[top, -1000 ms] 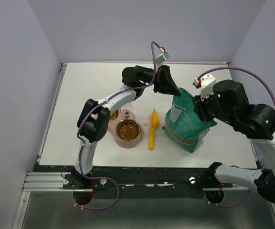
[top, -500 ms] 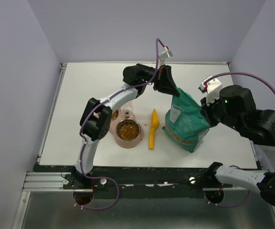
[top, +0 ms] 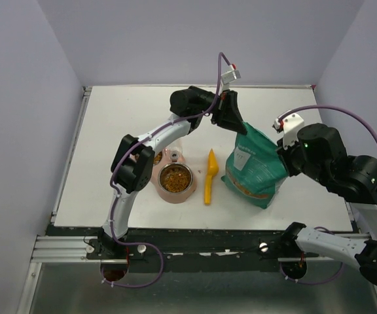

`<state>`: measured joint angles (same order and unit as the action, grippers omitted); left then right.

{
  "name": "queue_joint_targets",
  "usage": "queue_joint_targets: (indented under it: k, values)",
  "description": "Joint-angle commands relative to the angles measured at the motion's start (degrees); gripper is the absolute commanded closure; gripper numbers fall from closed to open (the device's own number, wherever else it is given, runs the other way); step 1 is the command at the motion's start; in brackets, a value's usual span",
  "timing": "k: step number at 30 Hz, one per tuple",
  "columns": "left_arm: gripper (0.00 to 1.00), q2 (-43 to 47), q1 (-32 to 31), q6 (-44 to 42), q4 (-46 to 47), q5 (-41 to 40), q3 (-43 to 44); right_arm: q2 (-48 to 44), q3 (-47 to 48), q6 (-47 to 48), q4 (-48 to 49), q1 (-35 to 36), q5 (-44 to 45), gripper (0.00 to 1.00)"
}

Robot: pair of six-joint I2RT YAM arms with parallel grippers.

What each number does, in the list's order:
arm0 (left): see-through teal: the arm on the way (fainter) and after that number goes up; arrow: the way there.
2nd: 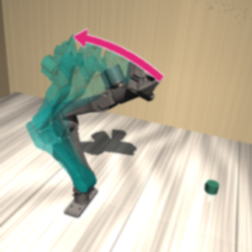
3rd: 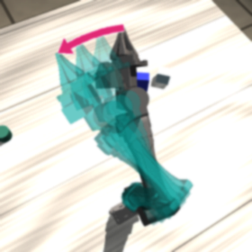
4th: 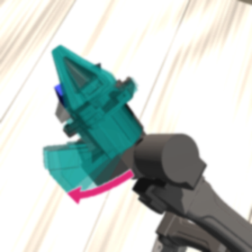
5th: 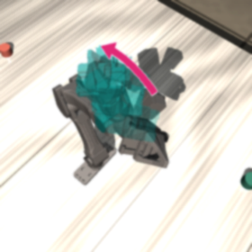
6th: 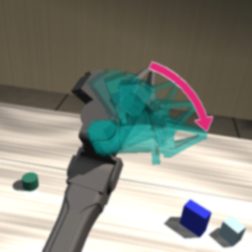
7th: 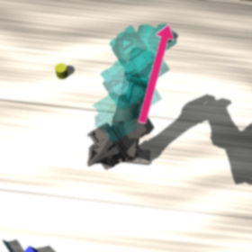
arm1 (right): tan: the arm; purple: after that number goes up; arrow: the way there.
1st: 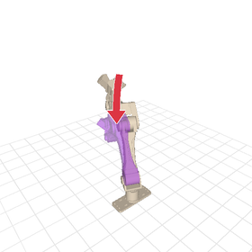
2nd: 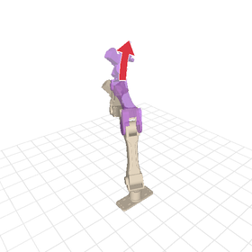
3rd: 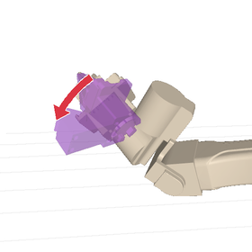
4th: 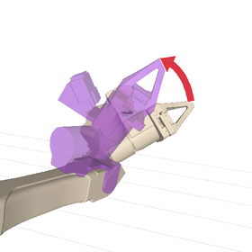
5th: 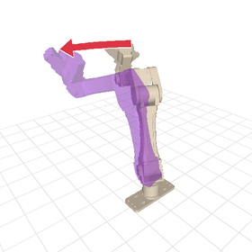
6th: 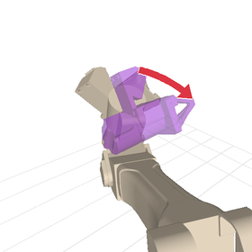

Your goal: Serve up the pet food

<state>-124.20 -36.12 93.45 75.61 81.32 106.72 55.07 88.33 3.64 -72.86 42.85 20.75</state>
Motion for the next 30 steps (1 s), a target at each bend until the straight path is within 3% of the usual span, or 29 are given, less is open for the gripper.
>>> queue_joint_targets:
  k: [1,4,6,8,11,20,22,23,25,27,30]
  values:
    - [1.00,2.5,1.3,1.9,15.6,0.0,2.3,-1.1,5.3,1.5,-3.4,-0.2,2.0,1.00]
    - [1.00,3.1,0.6,2.3,15.5,0.5,2.2,1.8,5.4,0.1,-5.1,-0.2,-3.4,0.99]
    - [1.00,3.6,0.1,2.1,15.6,0.2,2.0,3.2,5.0,-0.6,-4.6,-0.1,-4.1,0.65]
    - [1.00,3.5,-0.3,2.8,15.4,0.7,2.9,4.8,6.3,-0.7,-2.0,-0.1,-4.1,0.55]
    - [1.00,4.0,-0.4,3.1,15.4,0.2,1.9,7.9,8.0,1.8,2.5,-0.1,-3.3,0.53]
    - [1.00,5.8,-0.5,2.3,15.2,-1.3,-0.7,13.8,7.6,7.9,7.2,-0.1,-3.7,0.59]
    - [1.00,5.8,-0.5,2.3,15.2,-1.3,-0.6,13.7,8.1,8.6,8.3,-0.1,-1.0,0.70]
    - [1.00,5.8,-0.5,2.1,15.2,-1.0,-0.6,13.6,8.6,8.7,9.0,-0.1,1.1,0.87]
    - [1.00,5.7,-0.4,1.9,15.3,-0.2,-0.8,12.3,10.3,8.6,10.8,-0.2,2.0,1.00]
    - [1.00,5.6,0.0,1.6,15.2,0.1,-1.5,9.3,11.2,10.1,13.0,-0.1,-3.1,1.00]
    - [1.00,5.4,0.5,0.9,15.2,0.1,-2.0,9.5,16.1,7.5,5.8,-0.2,-11.1,1.00]
